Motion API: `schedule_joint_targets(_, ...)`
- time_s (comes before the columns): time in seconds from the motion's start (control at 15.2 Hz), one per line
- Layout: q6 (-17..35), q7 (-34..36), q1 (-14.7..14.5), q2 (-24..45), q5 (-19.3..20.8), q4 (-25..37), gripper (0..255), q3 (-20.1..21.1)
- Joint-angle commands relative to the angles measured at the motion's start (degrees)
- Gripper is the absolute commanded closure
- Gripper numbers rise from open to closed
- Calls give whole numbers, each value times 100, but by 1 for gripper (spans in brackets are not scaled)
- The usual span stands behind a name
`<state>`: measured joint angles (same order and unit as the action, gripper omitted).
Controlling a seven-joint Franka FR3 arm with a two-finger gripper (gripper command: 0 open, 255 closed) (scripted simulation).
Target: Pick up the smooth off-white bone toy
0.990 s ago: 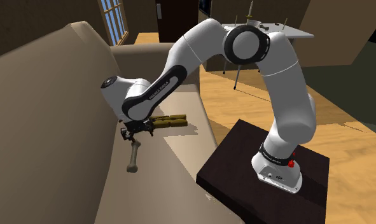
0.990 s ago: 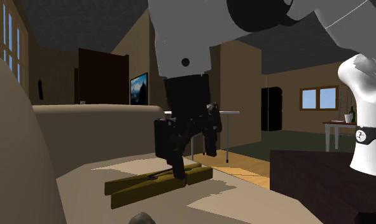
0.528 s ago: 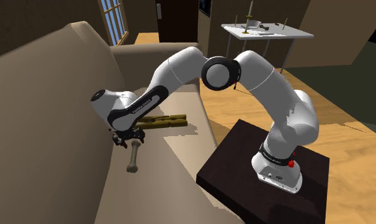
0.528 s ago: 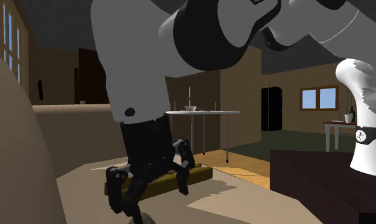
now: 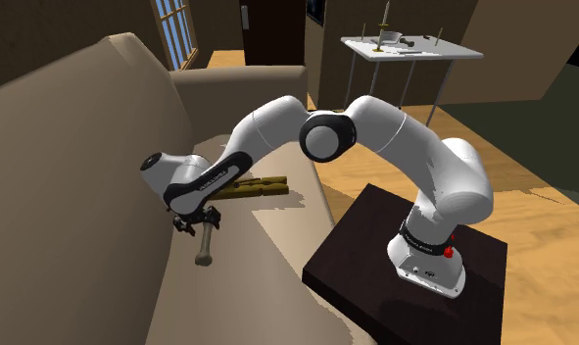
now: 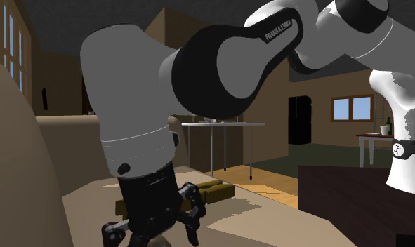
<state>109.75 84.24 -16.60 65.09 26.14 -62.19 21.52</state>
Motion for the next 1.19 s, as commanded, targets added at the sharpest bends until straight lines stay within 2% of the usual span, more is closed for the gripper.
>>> schedule_joint_targets(0.0, 62, 5, -39, 165, 20, 110, 0, -28)
schedule_joint_targets(0.13, 62, 5, -39, 164, 20, 110, 0, -28)
schedule_joint_targets(0.2, 57, 3, -42, 172, 19, 124, 255, -29)
schedule_joint_targets(0.79, 62, 5, -39, 165, 20, 110, 255, -28)
schedule_joint_targets(1.12, -80, 3, 16, -140, -23, -63, 255, 29)
